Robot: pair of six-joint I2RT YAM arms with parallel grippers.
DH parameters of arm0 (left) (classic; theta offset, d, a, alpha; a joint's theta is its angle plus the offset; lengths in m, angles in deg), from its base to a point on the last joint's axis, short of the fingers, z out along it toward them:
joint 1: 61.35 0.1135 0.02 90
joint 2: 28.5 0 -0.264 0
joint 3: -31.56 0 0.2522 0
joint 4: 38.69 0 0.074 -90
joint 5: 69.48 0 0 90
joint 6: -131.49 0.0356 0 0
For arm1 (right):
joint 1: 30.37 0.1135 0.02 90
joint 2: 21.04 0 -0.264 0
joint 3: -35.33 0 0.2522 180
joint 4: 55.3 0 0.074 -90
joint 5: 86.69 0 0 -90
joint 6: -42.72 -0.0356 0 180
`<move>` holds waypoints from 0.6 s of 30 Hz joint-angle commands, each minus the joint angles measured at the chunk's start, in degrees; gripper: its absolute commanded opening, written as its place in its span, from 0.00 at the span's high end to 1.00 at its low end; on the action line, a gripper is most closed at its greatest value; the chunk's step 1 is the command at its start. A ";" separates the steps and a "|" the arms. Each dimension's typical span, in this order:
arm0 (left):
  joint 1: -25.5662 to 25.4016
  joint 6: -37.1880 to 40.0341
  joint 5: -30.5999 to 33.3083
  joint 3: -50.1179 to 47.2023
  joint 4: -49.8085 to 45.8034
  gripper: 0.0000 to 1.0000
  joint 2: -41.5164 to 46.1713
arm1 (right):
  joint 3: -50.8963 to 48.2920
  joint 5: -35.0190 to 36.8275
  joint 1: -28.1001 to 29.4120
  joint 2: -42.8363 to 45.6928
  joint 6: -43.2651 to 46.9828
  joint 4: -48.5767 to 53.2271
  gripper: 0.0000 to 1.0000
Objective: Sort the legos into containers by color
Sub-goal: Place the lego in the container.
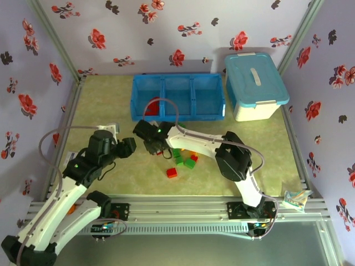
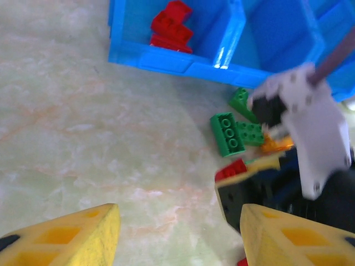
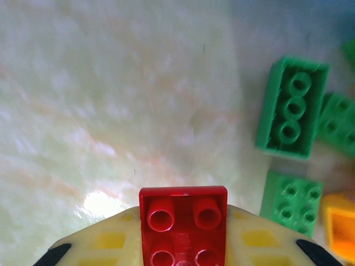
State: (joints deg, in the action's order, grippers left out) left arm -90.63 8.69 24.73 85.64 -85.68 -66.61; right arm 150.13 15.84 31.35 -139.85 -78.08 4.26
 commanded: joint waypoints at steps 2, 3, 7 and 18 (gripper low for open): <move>-0.33 0.95 -0.86 -0.01 -0.08 0.41 0.91 | 8.50 4.22 -3.55 -1.60 7.67 1.80 0.73; -0.35 0.94 -0.80 0.03 -0.54 0.41 0.93 | 10.82 4.09 -4.42 -2.22 8.87 2.05 0.73; -0.60 0.19 -0.81 -0.39 -0.78 0.41 1.62 | 19.05 2.03 -8.31 -5.55 11.89 2.08 0.72; -1.79 -0.84 -1.28 -2.13 0.31 0.41 2.31 | 37.98 1.39 -12.68 -18.83 14.98 0.32 0.71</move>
State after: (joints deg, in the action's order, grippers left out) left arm -91.79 8.67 24.31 84.37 -85.94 -65.15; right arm 185.58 17.26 18.58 -156.48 -64.58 5.07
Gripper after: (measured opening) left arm 0.593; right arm 0.292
